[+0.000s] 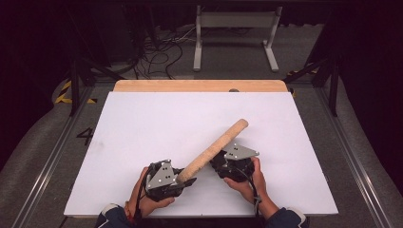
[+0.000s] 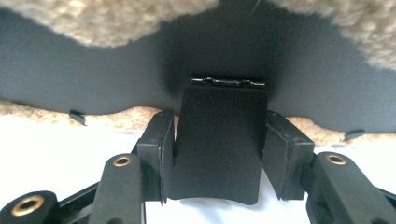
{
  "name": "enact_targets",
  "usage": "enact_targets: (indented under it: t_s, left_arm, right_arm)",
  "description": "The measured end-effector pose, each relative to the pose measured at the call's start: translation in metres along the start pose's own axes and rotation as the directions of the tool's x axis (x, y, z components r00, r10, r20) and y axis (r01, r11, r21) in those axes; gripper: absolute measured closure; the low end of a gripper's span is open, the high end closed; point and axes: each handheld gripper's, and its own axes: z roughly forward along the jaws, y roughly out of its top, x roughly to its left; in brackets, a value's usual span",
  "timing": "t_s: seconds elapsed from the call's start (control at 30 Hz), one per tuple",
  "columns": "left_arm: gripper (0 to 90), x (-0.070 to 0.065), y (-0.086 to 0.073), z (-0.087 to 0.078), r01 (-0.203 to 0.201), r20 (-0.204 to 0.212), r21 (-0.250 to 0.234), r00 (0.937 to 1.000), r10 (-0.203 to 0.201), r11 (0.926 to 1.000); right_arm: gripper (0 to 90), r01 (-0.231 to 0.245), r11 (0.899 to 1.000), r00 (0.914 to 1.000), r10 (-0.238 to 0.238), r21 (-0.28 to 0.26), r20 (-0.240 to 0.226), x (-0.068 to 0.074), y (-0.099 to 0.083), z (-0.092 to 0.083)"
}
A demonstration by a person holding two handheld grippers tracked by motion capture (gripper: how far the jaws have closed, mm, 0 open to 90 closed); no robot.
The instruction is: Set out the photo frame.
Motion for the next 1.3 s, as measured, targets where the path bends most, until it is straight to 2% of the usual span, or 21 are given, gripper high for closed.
enact_targets:
  t_s: [0.1,0.27,0.4,0.5,0.57,0.6,0.63,0.7,0.77,0.8,0.87,0.9,1.0,1.03,1.1,1.13,1.17,1.2,1.3]
  left_arm:
    - [65.3,-0.003,0.001,0.003,0.002,0.007,0.0,1.0,-0.002,1.0]
    - [64.7,-0.006,0.0,0.007,0.006,0.012,0.007,0.9999,-0.006,1.0]
    - [63.6,-0.009,0.0,0.01,0.002,0.016,0.02,0.9999,-0.002,0.9998]
    - [61.8,-0.011,-0.001,0.013,0.01,0.023,0.023,0.9997,-0.011,0.9997]
    - [61.6,-0.01,-0.001,0.013,0.022,0.027,0.02,0.9994,-0.022,0.9996]
    - [61.4,-0.01,-0.001,0.013,0.022,0.027,0.02,0.9994,-0.022,0.9996]
    - [61.4,-0.01,-0.001,0.013,0.022,0.031,0.023,0.9993,-0.023,0.9995]
    - [59.9,-0.011,-0.001,0.015,0.04,0.048,0.029,0.998,-0.041,0.9988]
    - [58.1,-0.011,-0.001,0.015,0.045,0.064,0.03,0.9969,-0.047,0.9985]
    - [57.6,-0.009,-0.001,0.015,0.058,0.077,0.038,0.9952,-0.061,0.9976]
    - [55.0,-0.008,-0.002,0.017,0.063,0.101,0.048,0.9926,-0.068,0.9969]
    - [54.5,-0.008,-0.002,0.017,0.06,0.102,0.051,0.9927,-0.065,0.9969]
    - [52.9,-0.009,-0.001,0.018,0.044,0.106,0.069,0.9931,-0.051,0.9966]
    - [52.5,-0.009,-0.002,0.018,0.045,0.106,0.067,0.993,-0.052,0.9967]
    - [51.6,-0.01,-0.002,0.019,0.041,0.11,0.077,0.9927,-0.049,0.9962]
    - [51.5,-0.01,-0.002,0.019,0.035,0.108,0.078,0.9932,-0.044,0.9964]
    - [51.4,-0.01,-0.002,0.019,0.037,0.11,0.073,0.9929,-0.045,0.9966]
    - [51.0,-0.011,-0.002,0.02,0.033,0.111,0.074,0.9929,-0.041,0.9967]
    - [48.1,-0.014,0.0,0.022,0.037,0.116,0.075,0.9923,-0.045,0.9965]
  right_arm:
    - [48.8,0.027,1.0,0.9993,-0.026,0.007,-0.026,-0.006,0.004,0.003]
    - [49.0,0.043,0.998,0.9968,-0.041,0.039,-0.069,-0.01,0.004,0.012]
    - [48.1,0.013,0.999,0.9961,-0.01,0.041,-0.088,-0.014,0.002,0.011]
    - [43.5,-0.008,0.998,0.9945,0.014,0.062,-0.104,-0.015,0.003,0.002]
    - [43.8,-0.04,0.995,0.9943,0.049,0.086,-0.095,-0.019,0.005,-0.007]
    - [43.8,-0.04,0.995,0.9943,0.049,0.086,-0.095,-0.019,0.005,-0.007]
    - [44.7,-0.056,0.995,0.992,0.065,0.083,-0.108,-0.021,0.006,-0.013]
    - [45.7,-0.133,0.988,0.9818,0.143,0.083,-0.125,-0.026,0.009,-0.026]
    - [45.7,-0.211,0.975,0.9648,0.22,0.075,-0.144,-0.031,0.013,-0.039]
    - [45.6,-0.253,0.964,0.9541,0.262,0.077,-0.145,-0.032,0.015,-0.044]
    - [44.7,-0.326,0.943,0.9266,0.333,0.067,-0.175,-0.035,0.02,-0.052]
    - [44.4,-0.347,0.935,0.9195,0.354,0.067,-0.172,-0.034,0.023,-0.055]
    - [43.4,-0.38,0.923,0.9016,0.385,0.062,-0.197,-0.033,0.03,-0.062]
    - [42.5,-0.393,0.918,0.8986,0.397,0.06,-0.187,-0.033,0.033,-0.063]
    - [41.1,-0.424,0.904,0.8808,0.427,0.06,-0.204,-0.032,0.038,-0.065]
    - [40.1,-0.43,0.901,0.8788,0.433,0.061,-0.2,-0.031,0.039,-0.065]
    - [39.6,-0.441,0.896,0.8728,0.443,0.059,-0.205,-0.03,0.041,-0.064]
    - [38.7,-0.455,0.888,0.8628,0.458,0.064,-0.215,-0.03,0.043,-0.064]
    - [36.4,-0.475,0.877,0.8528,0.48,0.078,-0.205,-0.028,0.048,-0.057]
